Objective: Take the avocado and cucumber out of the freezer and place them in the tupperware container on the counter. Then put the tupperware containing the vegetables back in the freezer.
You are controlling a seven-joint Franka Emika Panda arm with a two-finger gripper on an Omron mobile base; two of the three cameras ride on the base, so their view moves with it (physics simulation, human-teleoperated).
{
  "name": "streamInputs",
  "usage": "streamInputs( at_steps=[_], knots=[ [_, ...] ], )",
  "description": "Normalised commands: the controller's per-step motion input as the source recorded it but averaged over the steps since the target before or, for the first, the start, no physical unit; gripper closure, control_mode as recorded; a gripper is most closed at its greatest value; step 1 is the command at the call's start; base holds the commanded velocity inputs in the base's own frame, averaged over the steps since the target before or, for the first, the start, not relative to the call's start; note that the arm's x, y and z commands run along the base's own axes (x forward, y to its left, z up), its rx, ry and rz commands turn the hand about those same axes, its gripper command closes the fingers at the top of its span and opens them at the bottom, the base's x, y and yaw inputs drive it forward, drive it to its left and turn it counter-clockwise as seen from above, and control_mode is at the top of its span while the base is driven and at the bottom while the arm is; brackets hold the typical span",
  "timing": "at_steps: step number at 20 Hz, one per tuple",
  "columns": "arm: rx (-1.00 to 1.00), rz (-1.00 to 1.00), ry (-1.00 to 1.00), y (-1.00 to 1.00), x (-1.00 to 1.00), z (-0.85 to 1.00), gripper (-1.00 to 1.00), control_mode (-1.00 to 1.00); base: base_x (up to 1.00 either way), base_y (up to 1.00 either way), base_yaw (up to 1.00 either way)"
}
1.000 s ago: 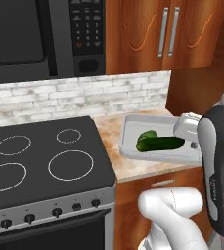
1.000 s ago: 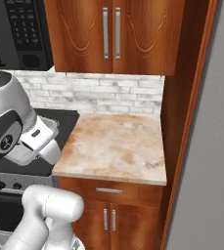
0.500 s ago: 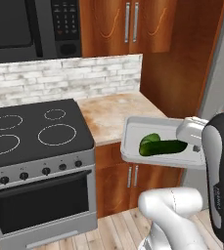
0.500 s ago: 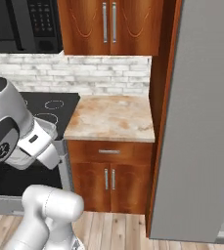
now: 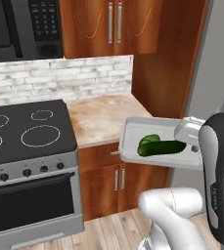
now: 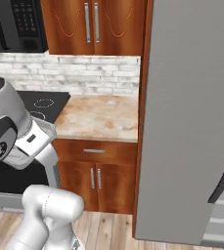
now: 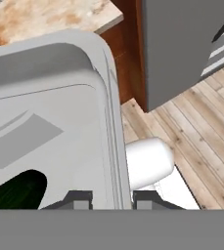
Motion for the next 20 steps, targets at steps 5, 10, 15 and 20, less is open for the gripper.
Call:
streamInputs(
  at_steps=[5,10,15,20],
  knots=[
    [0.0,0.0,0.0,0.0,0.0,0.0,1.0,1.0,0.0,-0.77,0.21],
    [0.0,0.0,0.0,0.0,0.0,0.0,1.0,1.0,0.0,-0.77,0.23],
    [0.0,0.0,0.0,0.0,0.0,0.0,1.0,1.0,0.0,-0.74,0.2],
    [0.0,0.0,0.0,0.0,0.0,0.0,1.0,1.0,0.02,-0.75,0.17]
  ],
)
